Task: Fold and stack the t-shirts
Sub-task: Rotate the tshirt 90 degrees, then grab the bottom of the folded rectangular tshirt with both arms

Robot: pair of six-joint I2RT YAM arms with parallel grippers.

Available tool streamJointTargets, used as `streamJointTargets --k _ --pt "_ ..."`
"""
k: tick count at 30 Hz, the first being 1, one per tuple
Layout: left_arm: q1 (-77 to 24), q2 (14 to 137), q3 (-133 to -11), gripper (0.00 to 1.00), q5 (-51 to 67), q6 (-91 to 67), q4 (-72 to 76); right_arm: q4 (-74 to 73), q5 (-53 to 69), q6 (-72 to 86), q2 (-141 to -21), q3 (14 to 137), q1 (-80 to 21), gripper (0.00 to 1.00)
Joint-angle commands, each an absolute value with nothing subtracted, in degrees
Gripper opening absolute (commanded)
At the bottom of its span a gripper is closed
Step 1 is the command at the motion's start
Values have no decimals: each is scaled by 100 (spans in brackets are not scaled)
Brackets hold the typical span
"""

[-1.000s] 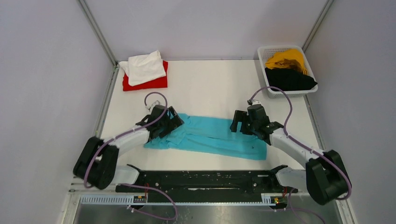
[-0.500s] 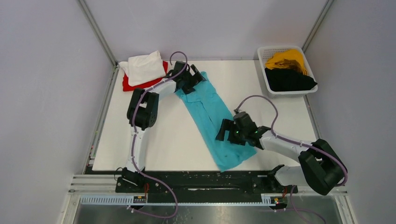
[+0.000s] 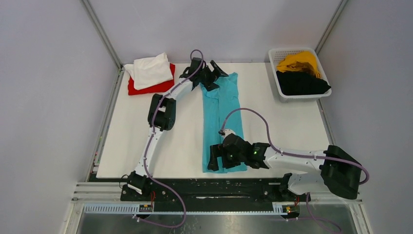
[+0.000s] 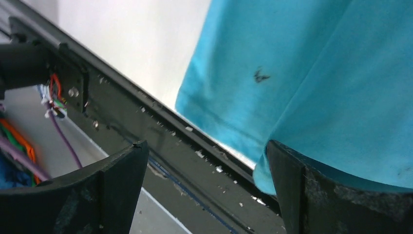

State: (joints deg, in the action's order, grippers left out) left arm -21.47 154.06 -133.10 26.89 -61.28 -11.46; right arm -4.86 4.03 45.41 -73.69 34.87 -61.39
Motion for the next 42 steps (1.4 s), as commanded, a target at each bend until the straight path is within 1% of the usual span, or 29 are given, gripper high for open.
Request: streamJointTargets --k 1,6,10,12,15,18,22,23,25,27,31,33,36,37,39,42 --pt "-2049 15641 -13590 99 2640 -6225 -1044 -494 493 4250 -6946 3719 -6521 100" --pt "-2030 15371 -13703 99 2807 -6232 -862 -719 103 4289 -6361 3616 -6645 99" --pt "-2054 14535 -13290 99 3011 -5905 -863 -1467 -1269 4465 -5798 3623 -6636 99" --pt "-2092 13810 -12719 99 3021 -5573 -1136 -1838 -1840 4177 -5474 3641 -6630 99" --pt "-2276 12290 -11337 99 2375 -4622 -1399 -2249 -2432 4244 -4959 3450 -6516 100" --pt "-2535 10667 -9548 99 1735 -3962 -1340 -2484 -2269 4488 -4491 3132 -5953 99" --pt "-2916 8591 -6773 99 1052 -3844 -700 -2582 -2011 4832 -4084 2676 -5462 99" --pt "-3043 8097 -6213 99 940 -3836 -662 -2624 -2033 4872 -4027 2609 -5439 99" --pt "-3331 7531 -5320 99 739 -3886 -725 -2621 -2026 4911 -3979 2497 -5403 98" --pt "-3618 7136 -4677 99 783 -3983 -862 -2567 -1924 4947 -4039 2434 -5384 95" --pt "-4178 6368 -3386 93 650 -4509 -1034 -2415 -1687 5087 -4435 2321 -5373 88" --pt "-4408 6039 -2885 93 594 -4823 -1062 -2306 -1615 5148 -4674 2276 -5366 85" --pt "-4866 5923 -2417 88 573 -5205 -1063 -2115 -1412 5157 -4984 2219 -5361 80" --pt "-5015 6002 -2343 86 541 -5287 -1062 -2057 -1327 5127 -5067 2208 -5359 77" --pt "-5225 6174 -2249 77 439 -5464 -1015 -2018 -1205 5116 -5191 2213 -5362 73" --pt "-5332 6409 -2139 67 495 -5616 -616 -2002 -1126 5175 -5268 2140 -5362 67"
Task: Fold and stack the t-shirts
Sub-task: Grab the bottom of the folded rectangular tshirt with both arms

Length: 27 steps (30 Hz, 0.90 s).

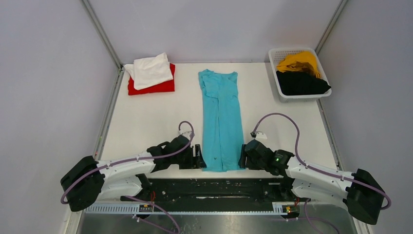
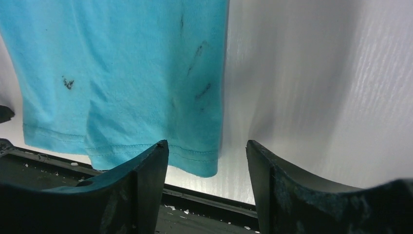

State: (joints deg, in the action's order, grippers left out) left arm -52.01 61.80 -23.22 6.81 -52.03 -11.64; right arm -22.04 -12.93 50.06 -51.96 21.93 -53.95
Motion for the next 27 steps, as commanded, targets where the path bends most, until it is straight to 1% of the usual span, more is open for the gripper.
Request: streamJointTargets --k 1,3,5,9,10,11,12,13,14,18,23,27 --pt "-5349 6503 -2155 64 524 -5642 -515 -1991 -1102 5212 -5275 2104 -5361 65" --pt "-5418 6662 -2237 56 520 -5655 -435 -1917 -957 5236 -5286 2030 -5365 57" --pt "-5488 6841 -2343 54 444 -5623 -458 -1862 -836 5250 -5272 1970 -5361 52" --pt "-5489 7280 -2548 42 540 -5455 -564 -1835 -772 5284 -5236 1902 -5362 39" --pt "-5497 7362 -2567 35 593 -5433 -576 -1793 -742 5280 -5225 1885 -5361 36" --pt "-5496 7424 -2574 27 630 -5429 -577 -1778 -720 5274 -5209 1876 -5369 31" --pt "-5495 7445 -2574 14 688 -5418 -579 -1776 -699 5275 -5185 1873 -5362 27" --pt "-5501 7436 -2564 4 721 -5426 -585 -1774 -654 5276 -5170 1866 -5361 22" --pt "-5527 7362 -2547 0 764 -5443 -615 -1783 -545 5275 -5133 1857 -5361 19" --pt "-5715 6874 -2379 0 869 -5523 -759 -1779 62 5327 -4844 1729 -5370 13" --pt "-5862 6189 -2347 0 1319 -5471 -782 -1719 904 5501 -4417 1566 -5386 11" --pt "-5854 6007 -2532 0 1333 -5317 -711 -1775 836 5492 -4269 1710 -5388 11"
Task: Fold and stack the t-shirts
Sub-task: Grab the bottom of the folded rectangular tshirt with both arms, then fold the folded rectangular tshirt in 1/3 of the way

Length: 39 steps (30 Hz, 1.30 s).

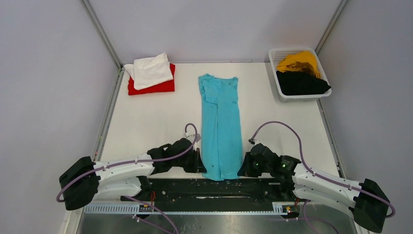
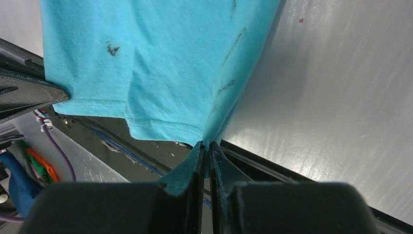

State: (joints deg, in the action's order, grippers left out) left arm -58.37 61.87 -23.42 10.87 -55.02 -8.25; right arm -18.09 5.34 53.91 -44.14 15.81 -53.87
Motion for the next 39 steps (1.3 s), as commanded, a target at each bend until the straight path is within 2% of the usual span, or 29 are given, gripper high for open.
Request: streamJointTargets --k 1,5,9,15,22,28,36,38,39 --pt "-5839 6077 -2638 0 1305 -5272 -761 -1790 790 5468 -4274 1796 -5392 11" --pt "-5589 6534 -3064 0 1254 -5151 -790 -1810 401 5359 -4440 2177 -5383 11" --pt "-5017 7026 -3328 0 1643 -5189 -92 -1795 -211 5229 -4769 2649 -5291 9" --pt "-4171 7647 -4125 0 1655 -4965 -356 -1774 -457 4732 -5599 3596 -4652 8" --pt "-3244 8335 -4864 0 1427 -4686 -474 -1605 -234 4267 -6680 4493 -3749 8" --pt "-2669 9281 -5736 0 1740 -4530 -375 -1492 -26 3902 -7584 5215 -3196 8" --pt "-2335 10322 -6852 0 1860 -4256 -669 -1246 689 3749 -8707 5992 -2505 8" --pt "-2321 10605 -7140 0 1876 -4149 -859 -1141 779 3710 -8909 6108 -2399 11" --pt "-2314 10768 -7272 0 1867 -4115 -948 -1106 818 3689 -9033 6181 -2353 15"
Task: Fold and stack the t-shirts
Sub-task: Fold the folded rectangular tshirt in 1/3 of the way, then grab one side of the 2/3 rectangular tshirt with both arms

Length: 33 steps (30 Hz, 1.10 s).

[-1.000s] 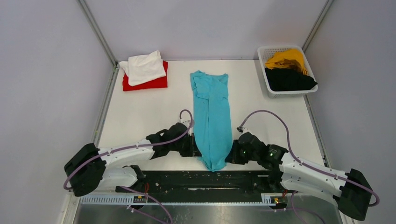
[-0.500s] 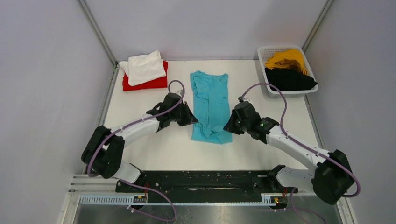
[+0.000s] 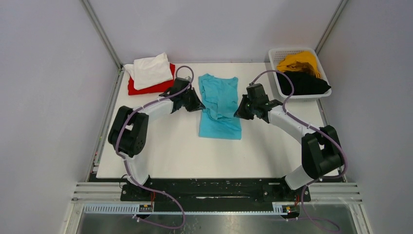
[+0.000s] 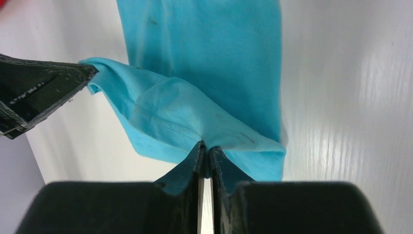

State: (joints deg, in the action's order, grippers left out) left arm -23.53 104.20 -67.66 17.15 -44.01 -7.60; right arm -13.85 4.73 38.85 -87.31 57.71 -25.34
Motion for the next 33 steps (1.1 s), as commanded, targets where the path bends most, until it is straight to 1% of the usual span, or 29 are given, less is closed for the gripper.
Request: streamJointTargets --k 1,3,4,5,6,7,8,9,10,11,12,13,15,19,22,26,30,33 --pt "-2300 10867 -7359 0 1834 -4106 -1003 -1103 871 3654 -9138 6258 -2316 17" --pt "-2267 11029 -7455 0 1747 -4096 -1004 -1094 913 3566 -9368 6431 -2253 18" --pt "-2241 11110 -7518 2 1648 -4089 -1023 -1073 884 3500 -9488 6517 -2224 19" --pt "-2216 11215 -7648 10 1531 -4075 -1122 -1051 867 3452 -9631 6624 -2185 22" --pt "-2171 11315 -7898 15 1448 -4051 -1278 -1056 881 3425 -9774 6766 -2129 33" --pt "-2132 11409 -8074 17 1428 -4022 -1388 -1063 906 3386 -9917 6914 -2074 43" --pt "-2090 11472 -8245 22 1465 -4024 -1480 -1068 909 3319 -10054 7082 -2014 56" --pt "-2020 11462 -8330 34 1587 -4032 -1481 -1111 876 3238 -10197 7254 -1955 64" --pt "-1984 11394 -8350 58 1631 -4069 -1441 -1263 832 3165 -10281 7446 -1927 67" --pt "-1970 11252 -8309 92 1638 -4068 -1361 -1437 812 3052 -10313 7607 -1917 70" --pt "-1963 11040 -8204 98 1571 -4023 -1301 -1580 853 2928 -10280 7706 -1916 72" --pt "-1968 10800 -8008 99 1497 -3991 -1216 -1616 923 2871 -10178 7621 -1916 73" --pt "-1963 10286 -7438 99 1472 -3962 -972 -1417 1051 2877 -9858 7151 -1925 80" --pt "-1974 9371 -6030 99 1709 -4058 -394 -977 1409 2865 -9169 6049 -2073 82" --pt "-2020 9043 -5082 99 1942 -4202 -41 -824 1469 2860 -8871 5513 -2394 82" --pt "-2301 9044 -4620 99 1916 -4191 -26 -880 1349 3133 -8654 4901 -2531 82" --pt "-2583 9241 -4479 99 1874 -4276 148 -999 1165 3332 -8250 4258 -2531 80" --pt "-2768 9471 -4594 94 1818 -4282 138 -1078 987 3337 -7962 3924 -2531 79"
